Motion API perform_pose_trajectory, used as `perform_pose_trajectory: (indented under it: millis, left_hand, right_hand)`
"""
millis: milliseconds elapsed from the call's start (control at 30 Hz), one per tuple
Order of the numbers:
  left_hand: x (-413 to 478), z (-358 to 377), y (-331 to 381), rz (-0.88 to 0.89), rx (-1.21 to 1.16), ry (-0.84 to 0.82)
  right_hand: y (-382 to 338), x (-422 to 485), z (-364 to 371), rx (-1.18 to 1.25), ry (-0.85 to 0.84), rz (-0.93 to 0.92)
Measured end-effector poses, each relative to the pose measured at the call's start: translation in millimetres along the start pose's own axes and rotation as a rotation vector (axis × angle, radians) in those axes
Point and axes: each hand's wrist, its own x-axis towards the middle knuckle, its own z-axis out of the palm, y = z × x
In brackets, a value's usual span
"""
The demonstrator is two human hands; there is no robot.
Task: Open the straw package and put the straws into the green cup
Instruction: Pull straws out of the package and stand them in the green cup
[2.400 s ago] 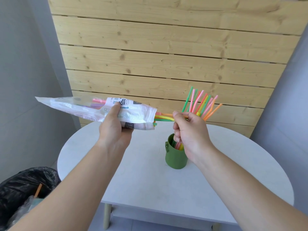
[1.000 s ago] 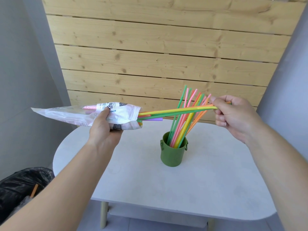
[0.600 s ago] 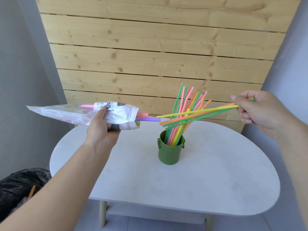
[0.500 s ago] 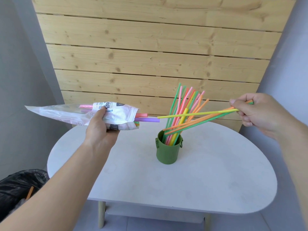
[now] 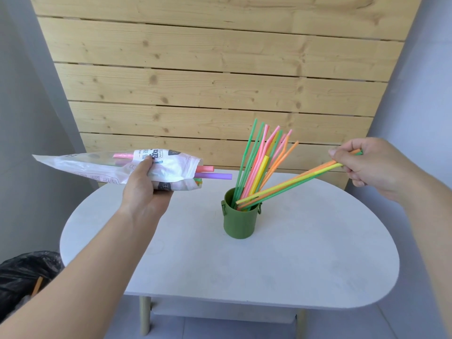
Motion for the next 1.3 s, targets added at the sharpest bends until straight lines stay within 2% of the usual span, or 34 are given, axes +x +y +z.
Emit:
perform_pose_trajectory:
  millis: [333, 467, 633, 967, 1167, 1300]
  left_hand:
    - [-0.5, 0.2, -0.2, -0.006, 0.031, 0.004]
    - [-1.0, -1.1, 0.7, -0.006, 0.028, 0.007]
    - [0.4, -6.3, 4.4, -0.006, 0.023, 0.003]
    - [-1.7, -13.4, 11.6, 0.005, 0.017, 0.007]
    - [-2.9, -12.2, 11.2, -0.003, 0.017, 0.002]
    - [-4.8, -8.1, 10.9, -0.002, 0.009, -0.007]
  right_hand:
    - [-24.4, -1.7, 24.4, -0.328, 0.074, -0.183]
    - [-39.9, 5.4, 39.6, -0.323, 0.087, -0.227]
    - [-60.5, 13.1, 74.6, -0.2, 0.111, -0.268]
    - [-76.8, 31.5, 128.6, -0.348, 0.09, -0.352]
    - [-75.0, 38.7, 136.0, -0.262, 0.09, -0.354]
    - [-75.5, 36.6, 132.4, -0.295, 0.156, -0.392]
